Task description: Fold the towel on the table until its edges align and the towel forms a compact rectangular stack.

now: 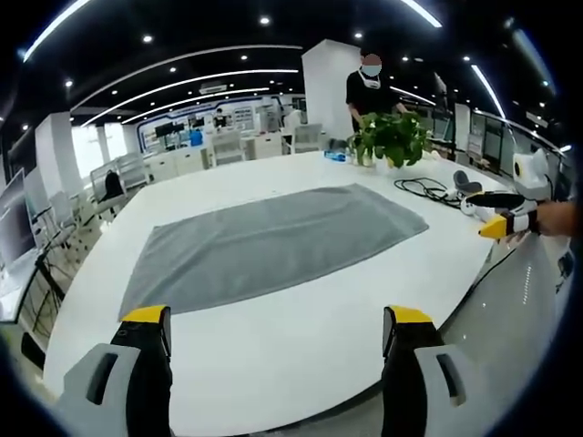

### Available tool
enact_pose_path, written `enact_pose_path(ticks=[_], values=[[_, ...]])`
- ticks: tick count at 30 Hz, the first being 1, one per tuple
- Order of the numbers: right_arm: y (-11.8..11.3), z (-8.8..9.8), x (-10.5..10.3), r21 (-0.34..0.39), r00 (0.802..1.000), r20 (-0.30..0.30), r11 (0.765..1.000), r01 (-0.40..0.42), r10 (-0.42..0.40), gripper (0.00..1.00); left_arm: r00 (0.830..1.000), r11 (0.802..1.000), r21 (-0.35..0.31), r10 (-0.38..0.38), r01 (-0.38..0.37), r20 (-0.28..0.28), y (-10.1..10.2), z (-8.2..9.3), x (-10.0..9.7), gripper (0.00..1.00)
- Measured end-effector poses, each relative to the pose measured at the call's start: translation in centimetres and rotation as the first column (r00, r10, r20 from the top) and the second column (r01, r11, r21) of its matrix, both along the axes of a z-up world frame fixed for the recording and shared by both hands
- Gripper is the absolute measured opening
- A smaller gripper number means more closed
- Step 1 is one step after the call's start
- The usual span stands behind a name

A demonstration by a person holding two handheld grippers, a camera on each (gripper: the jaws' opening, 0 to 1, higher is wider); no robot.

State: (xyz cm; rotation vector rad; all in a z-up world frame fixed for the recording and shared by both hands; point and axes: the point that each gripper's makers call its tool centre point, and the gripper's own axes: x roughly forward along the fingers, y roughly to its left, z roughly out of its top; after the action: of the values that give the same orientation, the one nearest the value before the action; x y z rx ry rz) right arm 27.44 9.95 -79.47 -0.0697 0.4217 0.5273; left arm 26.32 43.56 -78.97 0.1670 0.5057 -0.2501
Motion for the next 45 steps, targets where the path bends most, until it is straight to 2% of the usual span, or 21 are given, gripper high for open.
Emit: enact_pose_path(ticks=[8, 13, 22, 24, 31, 37, 42, 45], values=[[-1.1, 0.8, 0.1, -0.007, 1.000, 0.001, 1.000, 0.014, -0.014, 0.99, 0.998, 0.998, 0.008, -0.055, 0.055, -0.008, -2.0, 0.5, 0.1, 0.99], [-2.1, 1.7, 0.5, -0.029, 0.999, 0.012, 0.999, 0.032, -0.032, 0.98, 0.993, 0.993, 0.005, -0.117, 0.117, 0.003, -3.9, 1.5, 1.0, 0.98], [-3.4, 3.8, 1.2, -0.041, 0.998, 0.040, 0.998, 0.057, -0.056, 0.96, 0.971, 0.972, -0.007, -0.236, 0.237, 0.026, -7.0, 2.3, 3.1, 0.97], [-3.7, 4.0, 1.3, -0.063, 0.998, 0.037, 0.996, 0.062, -0.060, 0.96, 0.964, 0.965, -0.015, -0.263, 0.264, 0.027, -7.8, 2.5, 3.4, 0.97], [-5.1, 5.6, 2.3, -0.076, 0.994, 0.036, 0.991, 0.107, -0.104, 0.94, 0.922, 0.922, -0.018, -0.386, 0.386, 0.031, -11.4, 2.8, 3.7, 0.96], [-6.0, 7.2, 3.6, -0.119, 0.993, 0.040, 0.986, 0.117, -0.113, 0.91, 0.877, 0.875, -0.054, -0.479, 0.480, 0.032, -14.7, 3.1, 4.4, 0.93], [-6.7, 8.3, 4.5, -0.121, 0.990, 0.039, 0.983, 0.139, -0.135, 0.87, 0.827, 0.825, -0.067, -0.559, 0.561, 0.056, -17.5, 3.7, 5.1, 0.92], [-7.2, 9.2, 5.3, -0.126, 0.989, 0.050, 0.981, 0.148, -0.142, 0.87, 0.809, 0.807, -0.064, -0.585, 0.587, 0.059, -18.5, 3.7, 5.4, 0.92]])
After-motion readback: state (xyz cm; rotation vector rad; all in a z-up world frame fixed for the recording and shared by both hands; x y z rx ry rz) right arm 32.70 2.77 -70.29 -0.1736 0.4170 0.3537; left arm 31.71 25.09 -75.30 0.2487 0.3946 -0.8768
